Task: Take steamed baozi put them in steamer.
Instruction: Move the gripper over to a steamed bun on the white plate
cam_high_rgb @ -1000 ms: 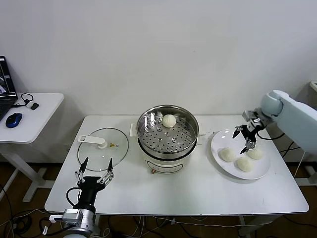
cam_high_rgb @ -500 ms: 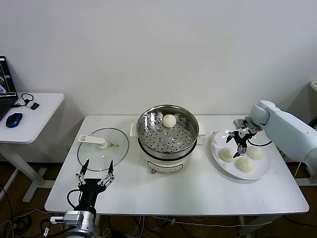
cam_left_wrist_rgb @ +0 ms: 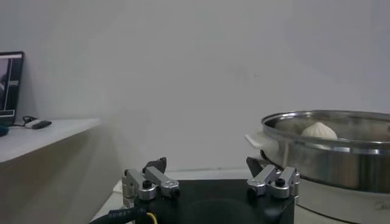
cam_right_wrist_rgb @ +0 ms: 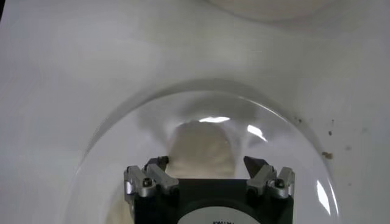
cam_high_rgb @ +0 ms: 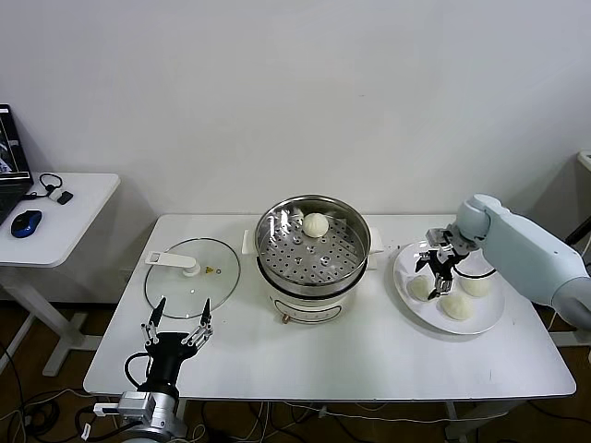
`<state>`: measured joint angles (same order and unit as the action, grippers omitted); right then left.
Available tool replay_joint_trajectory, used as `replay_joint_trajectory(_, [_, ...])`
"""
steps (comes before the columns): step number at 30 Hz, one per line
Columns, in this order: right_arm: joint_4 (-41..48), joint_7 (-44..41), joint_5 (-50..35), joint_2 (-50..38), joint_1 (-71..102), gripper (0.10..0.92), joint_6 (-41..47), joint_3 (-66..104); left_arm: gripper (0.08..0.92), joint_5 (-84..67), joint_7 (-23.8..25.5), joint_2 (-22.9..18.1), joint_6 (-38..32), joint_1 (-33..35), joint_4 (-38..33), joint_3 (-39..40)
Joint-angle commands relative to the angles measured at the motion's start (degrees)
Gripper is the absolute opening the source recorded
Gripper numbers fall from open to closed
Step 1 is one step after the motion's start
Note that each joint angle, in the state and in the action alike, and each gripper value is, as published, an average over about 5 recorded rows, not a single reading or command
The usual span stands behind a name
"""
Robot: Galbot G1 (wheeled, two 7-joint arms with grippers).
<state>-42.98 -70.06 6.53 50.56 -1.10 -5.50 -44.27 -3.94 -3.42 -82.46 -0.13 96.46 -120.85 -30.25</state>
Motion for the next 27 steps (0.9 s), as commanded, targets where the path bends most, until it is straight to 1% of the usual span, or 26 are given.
replay_joint_trajectory(1, [0.78, -0.10, 0.87, 0.62, 0.46, 0.823, -0.15, 0.55, 0.823, -0.08, -0.02, 0.06, -0.01, -0.07, 0.06, -0.01])
replay_joint_trajectory(9, [1.17, -0.76, 1.48, 0.81, 0.62, 0.811, -0.02, 0.94, 0.823, -0.06, -0.08, 0.00, -0.01, -0.13, 0.21, 0.01])
replay_joint_trajectory(11, [1.13, -0.85, 1.50, 0.73, 0.66, 0.775, 0.03, 1.03, 0.823, -0.06, -0.10, -0.01, -0.01, -0.12, 0.22, 0.00])
replay_joint_trajectory(14, [1.03, -0.93, 1.52, 0.60, 0.64, 0.693, 0.02, 1.22, 0.823, -0.07, -0.13, 0.01, 0.00, -0.14, 0.23, -0.04])
replay_joint_trajectory(17, [0.75, -1.04, 1.41, 0.44, 0.52, 0.647, 0.03, 1.34, 0.823, -0.08, -0.17, 0.03, 0.04, -0.21, 0.22, -0.05])
replay_joint_trajectory(22, [-0.87, -1.34, -0.02, -0.33, -0.68, 0.637, 0.23, 0.78, 0.823, -0.06, -0.32, -0.04, 0.14, -0.33, 0.26, -0.09])
replay_joint_trajectory(27, [-2.83, -2.19, -3.43, -1.74, -5.60, 0.636, 0.61, -2.77, 0.823, 0.00, -0.33, -0.06, 0.04, -0.21, 0.45, -0.24])
